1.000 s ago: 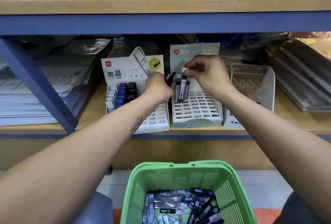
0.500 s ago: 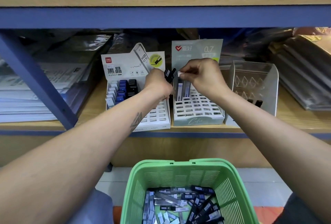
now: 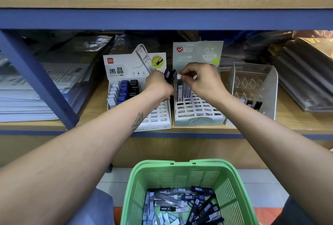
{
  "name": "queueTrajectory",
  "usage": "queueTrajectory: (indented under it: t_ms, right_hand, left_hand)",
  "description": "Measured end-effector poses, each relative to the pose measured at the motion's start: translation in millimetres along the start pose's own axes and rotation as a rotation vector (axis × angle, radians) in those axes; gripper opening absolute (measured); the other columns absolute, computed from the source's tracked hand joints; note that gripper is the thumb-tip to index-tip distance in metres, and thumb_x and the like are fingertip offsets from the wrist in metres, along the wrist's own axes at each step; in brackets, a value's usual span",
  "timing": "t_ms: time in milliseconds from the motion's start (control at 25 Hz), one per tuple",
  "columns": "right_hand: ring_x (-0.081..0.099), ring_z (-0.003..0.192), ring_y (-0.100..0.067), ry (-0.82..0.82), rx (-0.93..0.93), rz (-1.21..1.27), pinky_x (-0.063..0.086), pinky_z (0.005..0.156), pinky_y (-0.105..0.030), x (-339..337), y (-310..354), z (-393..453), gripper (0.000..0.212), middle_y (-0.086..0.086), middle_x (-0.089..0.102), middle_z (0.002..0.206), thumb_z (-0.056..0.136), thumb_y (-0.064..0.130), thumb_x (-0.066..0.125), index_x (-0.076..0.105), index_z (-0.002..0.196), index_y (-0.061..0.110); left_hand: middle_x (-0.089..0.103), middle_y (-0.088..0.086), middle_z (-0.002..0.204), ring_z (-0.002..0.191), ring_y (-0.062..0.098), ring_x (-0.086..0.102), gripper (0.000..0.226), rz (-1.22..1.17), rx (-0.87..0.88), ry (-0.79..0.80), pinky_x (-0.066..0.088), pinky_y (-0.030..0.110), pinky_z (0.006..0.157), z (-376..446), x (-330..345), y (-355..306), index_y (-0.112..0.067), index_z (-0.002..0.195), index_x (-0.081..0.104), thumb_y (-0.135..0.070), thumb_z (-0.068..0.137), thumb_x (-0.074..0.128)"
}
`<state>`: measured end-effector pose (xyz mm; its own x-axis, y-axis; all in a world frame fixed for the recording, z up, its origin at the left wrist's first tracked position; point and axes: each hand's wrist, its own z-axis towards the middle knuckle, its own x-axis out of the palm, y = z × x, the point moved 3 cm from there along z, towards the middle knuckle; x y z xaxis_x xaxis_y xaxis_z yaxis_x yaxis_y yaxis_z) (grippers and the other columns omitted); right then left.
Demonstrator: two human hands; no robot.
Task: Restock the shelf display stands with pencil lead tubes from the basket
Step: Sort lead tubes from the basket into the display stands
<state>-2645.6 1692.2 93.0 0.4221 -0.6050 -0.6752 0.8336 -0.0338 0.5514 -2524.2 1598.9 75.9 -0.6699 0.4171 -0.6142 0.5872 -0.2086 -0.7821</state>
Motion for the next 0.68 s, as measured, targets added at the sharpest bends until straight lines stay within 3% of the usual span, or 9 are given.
queueTrajectory:
  t_ms: [160, 400, 680]
  right_hand:
    - [0.068, 0.086, -0.02, -0.067, 0.039, -0.025, 0.056, 0.081, -0.035, -3.3, -3.4, 1.4, 0.016, -0.003, 0.076, 0.093, 0.089, 0.01, 0.067, 0.077, 0.101, 0.012]
    - [0.068, 0.094, -0.026, -0.05, 0.044, -0.079, 0.055, 0.085, -0.041, -6.4, -3.1, 4.5, 0.019, -0.006, 0.076, 0.1, 0.091, 0.008, 0.064, 0.077, 0.104, 0.012]
    - [0.065, 0.096, -0.03, 0.04, -0.089, -0.22, 0.053, 0.082, -0.044, -0.1, 8.8, 1.9, 0.017, -0.008, 0.071, 0.103, 0.091, 0.02, 0.07, 0.072, 0.107, 0.013]
  left_hand:
    - [0.06, 0.008, 0.061, 0.039, 0.017, 0.051, 0.027, 0.019, -0.006, -0.007, 0.035, 0.018, 0.037, 0.5, -0.5, 0.1, -0.012, 0.08, 0.055, -0.002, 0.079, 0.08]
    - [0.063, 0.011, 0.07, 0.047, 0.018, 0.054, 0.025, 0.028, 0.003, -0.011, 0.039, 0.021, 0.039, 1.9, 0.5, -0.3, -0.011, 0.085, 0.055, 0.0, 0.08, 0.078]
    - [0.061, 0.009, 0.063, 0.031, 0.012, 0.048, 0.025, 0.03, -0.003, -0.017, 0.034, 0.015, 0.033, 2.8, 0.4, 0.2, -0.011, 0.084, 0.056, 0.0, 0.079, 0.078]
